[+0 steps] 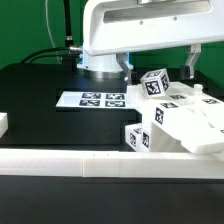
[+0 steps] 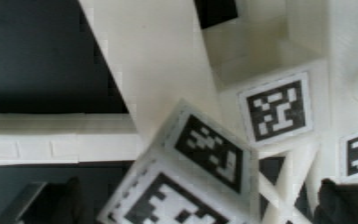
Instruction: Assemble chair
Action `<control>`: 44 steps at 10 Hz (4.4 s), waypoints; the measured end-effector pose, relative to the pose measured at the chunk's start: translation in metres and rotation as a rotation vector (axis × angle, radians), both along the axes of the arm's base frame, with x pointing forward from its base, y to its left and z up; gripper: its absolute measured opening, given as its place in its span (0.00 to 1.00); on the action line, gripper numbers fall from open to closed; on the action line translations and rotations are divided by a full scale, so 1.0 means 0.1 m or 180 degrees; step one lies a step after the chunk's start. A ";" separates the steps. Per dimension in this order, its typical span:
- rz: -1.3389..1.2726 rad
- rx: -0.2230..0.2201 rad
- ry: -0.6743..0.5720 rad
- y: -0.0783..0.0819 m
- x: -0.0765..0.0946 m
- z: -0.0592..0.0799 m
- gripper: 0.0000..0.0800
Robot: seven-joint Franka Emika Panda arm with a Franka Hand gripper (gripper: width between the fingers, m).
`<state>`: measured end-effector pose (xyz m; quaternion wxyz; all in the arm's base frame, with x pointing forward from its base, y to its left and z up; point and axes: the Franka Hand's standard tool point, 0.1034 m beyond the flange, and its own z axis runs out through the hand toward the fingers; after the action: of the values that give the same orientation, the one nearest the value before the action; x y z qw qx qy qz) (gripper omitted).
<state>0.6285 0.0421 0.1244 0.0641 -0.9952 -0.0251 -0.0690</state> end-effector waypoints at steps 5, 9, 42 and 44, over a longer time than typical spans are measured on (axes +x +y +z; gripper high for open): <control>-0.0007 -0.0022 -0.0099 -0.04 0.05 0.02 0.37; -0.0110 -0.0008 -0.0102 -0.05 0.06 0.02 0.37; 0.1301 -0.0256 -0.0280 0.07 -0.05 -0.05 0.36; 0.1248 -0.0245 -0.0274 0.07 -0.05 -0.05 0.36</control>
Offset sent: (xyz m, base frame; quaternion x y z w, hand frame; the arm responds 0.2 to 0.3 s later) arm -0.0031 -0.0025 -0.0065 -0.0001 0.0105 -0.0083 0.9999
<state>0.6235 0.0495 0.1198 0.0371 -0.9691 -0.2237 -0.0967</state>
